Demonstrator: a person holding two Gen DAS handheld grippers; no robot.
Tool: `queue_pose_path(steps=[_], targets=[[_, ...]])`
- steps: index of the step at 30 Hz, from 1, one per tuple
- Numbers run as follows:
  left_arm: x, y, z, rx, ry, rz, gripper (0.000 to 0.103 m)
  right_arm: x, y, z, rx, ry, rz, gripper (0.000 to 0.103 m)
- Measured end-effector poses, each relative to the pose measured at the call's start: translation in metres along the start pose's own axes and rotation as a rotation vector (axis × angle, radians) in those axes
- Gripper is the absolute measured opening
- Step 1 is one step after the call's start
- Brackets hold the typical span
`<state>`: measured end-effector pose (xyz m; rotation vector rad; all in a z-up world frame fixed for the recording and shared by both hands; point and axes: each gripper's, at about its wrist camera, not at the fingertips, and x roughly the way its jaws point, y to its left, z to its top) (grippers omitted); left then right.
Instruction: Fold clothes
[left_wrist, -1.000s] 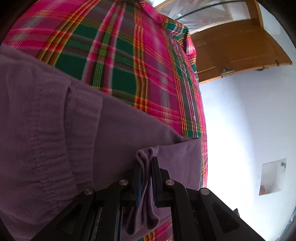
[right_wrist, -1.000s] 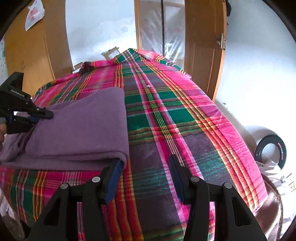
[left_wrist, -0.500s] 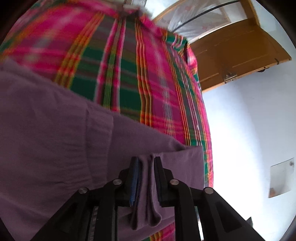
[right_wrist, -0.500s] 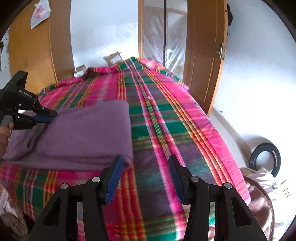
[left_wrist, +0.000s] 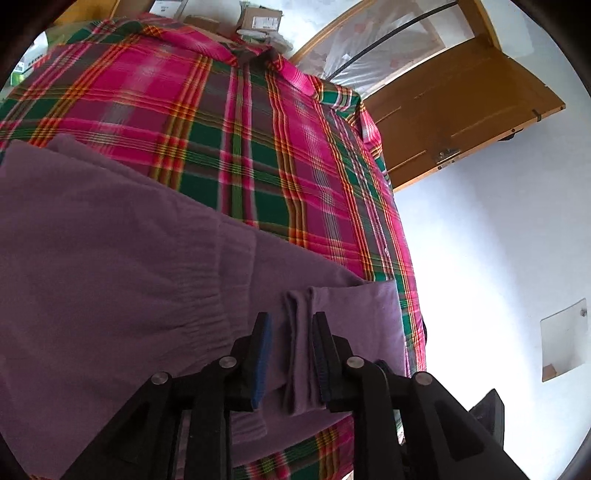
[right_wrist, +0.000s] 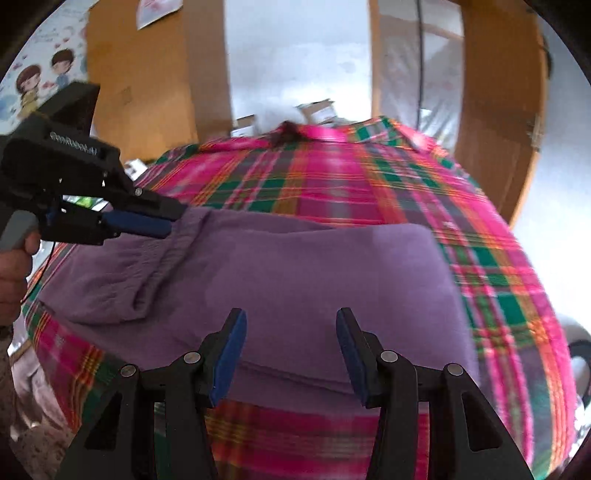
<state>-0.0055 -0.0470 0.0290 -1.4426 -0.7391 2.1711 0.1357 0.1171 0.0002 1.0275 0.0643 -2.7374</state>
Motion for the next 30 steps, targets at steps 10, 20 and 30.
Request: queue_pose_path(steps=[10, 20, 30], targets=[[-0.022, 0.027, -0.018, -0.011, 0.016, 0.026, 0.024, 0.02, 0.044, 0.004, -0.097, 0.033, 0.081, 0.052], [-0.051, 0.043, -0.037, -0.036, -0.017, 0.036, 0.024, 0.023, 0.042, 0.002, -0.023, 0.054, 0.094, 0.044], [-0.064, 0.065, -0.061, -0.073, -0.004, 0.044, 0.024, 0.012, 0.052, -0.005, -0.018, 0.075, 0.123, 0.044]])
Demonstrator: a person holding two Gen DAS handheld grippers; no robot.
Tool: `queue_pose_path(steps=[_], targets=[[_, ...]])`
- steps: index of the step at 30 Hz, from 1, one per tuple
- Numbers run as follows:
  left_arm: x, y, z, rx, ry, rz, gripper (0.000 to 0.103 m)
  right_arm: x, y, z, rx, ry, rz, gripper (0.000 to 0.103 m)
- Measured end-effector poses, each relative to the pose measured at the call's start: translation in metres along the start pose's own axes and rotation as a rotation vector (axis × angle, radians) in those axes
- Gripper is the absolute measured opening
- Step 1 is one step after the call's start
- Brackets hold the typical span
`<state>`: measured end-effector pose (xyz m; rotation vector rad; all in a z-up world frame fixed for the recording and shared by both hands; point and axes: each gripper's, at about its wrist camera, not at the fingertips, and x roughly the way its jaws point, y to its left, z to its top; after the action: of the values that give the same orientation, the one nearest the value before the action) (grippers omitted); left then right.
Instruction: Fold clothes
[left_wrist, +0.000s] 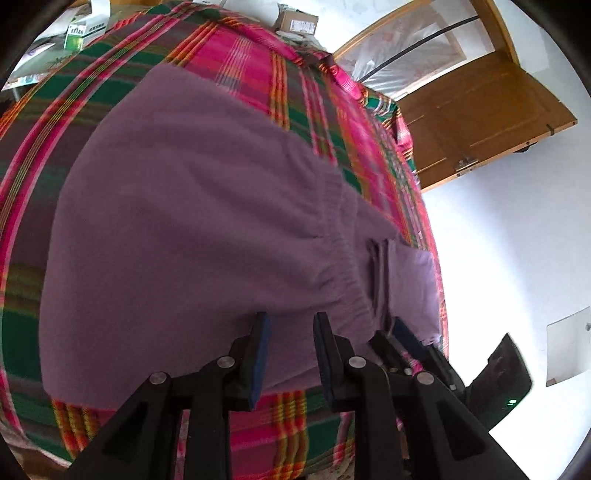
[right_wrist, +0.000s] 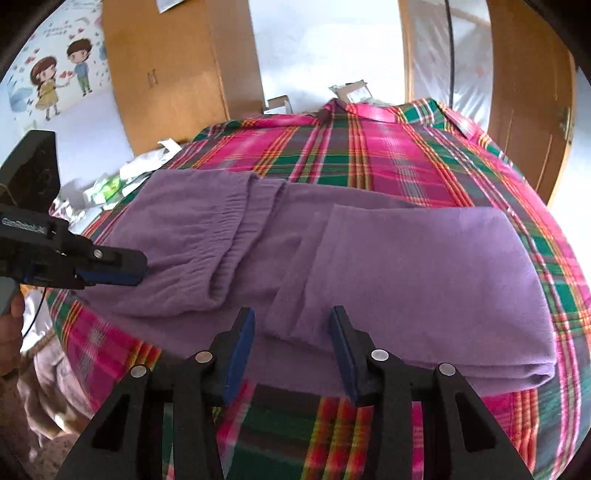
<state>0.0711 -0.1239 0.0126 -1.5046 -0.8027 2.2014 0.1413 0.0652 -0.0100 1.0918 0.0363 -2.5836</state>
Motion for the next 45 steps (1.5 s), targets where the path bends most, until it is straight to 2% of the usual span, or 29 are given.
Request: queue_pose_path(steps=[7, 13, 15, 22, 30, 34, 40, 45], targets=[[-0.012, 0.015, -0.012, -0.017, 0.007, -0.017, 0.024, -0.026, 0.012, 0.008, 0.003, -0.091, -0.011, 0.044], [-0.038, 0.039, -0.024, -0.048, -0.023, -0.07, 0.024, -0.02, 0.044, 0.008, -0.06, -0.083, 0.036, 0.044], [-0.05, 0.05, -0.026, -0.075, -0.048, -0.08, 0.024, -0.016, 0.057, 0.009, -0.088, -0.079, 0.054, 0.044], [-0.084, 0.084, -0.026, -0.167, -0.155, -0.04, 0.024, -0.002, 0.104, 0.02, -0.2, -0.081, 0.145, 0.044], [-0.078, 0.112, -0.023, -0.24, -0.142, -0.014, 0.024, 0.027, 0.156, 0.021, -0.311, -0.021, 0.218, 0.044], [-0.08, 0.125, -0.025, -0.272, -0.149, -0.065, 0.024, 0.041, 0.173, 0.013, -0.348, 0.037, 0.24, 0.044], [-0.079, 0.13, -0.017, -0.286, -0.152, -0.093, 0.024, 0.038, 0.191, 0.01, -0.403, 0.021, 0.286, 0.044], [-0.074, 0.131, -0.011, -0.271, -0.121, -0.118, 0.025, 0.044, 0.21, 0.001, -0.479, 0.021, 0.234, 0.048]])
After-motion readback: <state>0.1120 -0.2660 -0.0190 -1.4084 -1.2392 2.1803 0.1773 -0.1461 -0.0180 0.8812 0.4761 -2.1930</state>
